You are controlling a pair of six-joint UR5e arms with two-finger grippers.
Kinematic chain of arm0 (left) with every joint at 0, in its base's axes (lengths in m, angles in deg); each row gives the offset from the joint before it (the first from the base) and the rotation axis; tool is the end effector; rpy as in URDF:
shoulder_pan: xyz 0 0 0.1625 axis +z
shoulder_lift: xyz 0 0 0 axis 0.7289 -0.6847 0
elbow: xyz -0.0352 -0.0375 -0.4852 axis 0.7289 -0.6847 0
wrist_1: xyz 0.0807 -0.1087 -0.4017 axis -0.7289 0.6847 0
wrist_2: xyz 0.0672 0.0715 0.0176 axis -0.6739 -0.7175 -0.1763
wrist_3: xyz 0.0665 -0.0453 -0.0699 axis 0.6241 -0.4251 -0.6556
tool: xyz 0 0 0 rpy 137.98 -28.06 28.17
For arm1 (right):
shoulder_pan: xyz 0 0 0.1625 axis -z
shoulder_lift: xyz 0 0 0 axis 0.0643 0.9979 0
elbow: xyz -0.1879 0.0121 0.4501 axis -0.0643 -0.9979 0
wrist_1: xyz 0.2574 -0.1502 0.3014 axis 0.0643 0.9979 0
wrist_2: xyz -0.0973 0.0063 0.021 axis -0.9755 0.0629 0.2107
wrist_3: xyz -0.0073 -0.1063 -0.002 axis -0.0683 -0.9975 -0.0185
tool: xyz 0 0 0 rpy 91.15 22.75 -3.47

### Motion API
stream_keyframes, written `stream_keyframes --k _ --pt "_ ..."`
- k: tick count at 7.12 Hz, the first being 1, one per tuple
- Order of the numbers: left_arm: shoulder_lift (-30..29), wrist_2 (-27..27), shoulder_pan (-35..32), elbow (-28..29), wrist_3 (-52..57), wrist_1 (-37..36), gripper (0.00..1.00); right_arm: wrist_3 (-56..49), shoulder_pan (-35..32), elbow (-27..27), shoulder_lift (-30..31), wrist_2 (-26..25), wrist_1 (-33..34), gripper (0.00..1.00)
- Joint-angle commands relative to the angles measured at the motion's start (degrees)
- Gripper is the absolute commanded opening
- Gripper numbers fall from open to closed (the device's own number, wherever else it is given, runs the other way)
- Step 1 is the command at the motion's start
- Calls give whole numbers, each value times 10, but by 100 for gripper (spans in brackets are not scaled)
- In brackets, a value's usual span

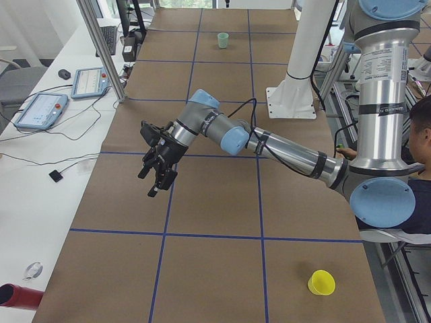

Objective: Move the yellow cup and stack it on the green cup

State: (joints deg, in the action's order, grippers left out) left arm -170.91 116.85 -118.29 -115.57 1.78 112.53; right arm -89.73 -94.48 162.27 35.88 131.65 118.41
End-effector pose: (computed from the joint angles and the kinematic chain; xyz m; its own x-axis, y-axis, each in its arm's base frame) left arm 0.0029 -0.5153 0.5549 0.6792 -0.6561 -0.3290 0.7276 0.5433 0.4188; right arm 0.0693 -0.3822 0.7613 0.7492 -0.1216 0.6511 0.1224 0.9915 0.0444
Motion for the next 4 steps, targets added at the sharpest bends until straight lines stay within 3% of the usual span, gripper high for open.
stream_keyframes --k 1,4 --pt "9 -69 46 0 -152 -126 100 0 0 -1 0 0 -2 100" --pt "36 -90 106 6 -340 -276 100 -1 0 3 3 2 -4 100"
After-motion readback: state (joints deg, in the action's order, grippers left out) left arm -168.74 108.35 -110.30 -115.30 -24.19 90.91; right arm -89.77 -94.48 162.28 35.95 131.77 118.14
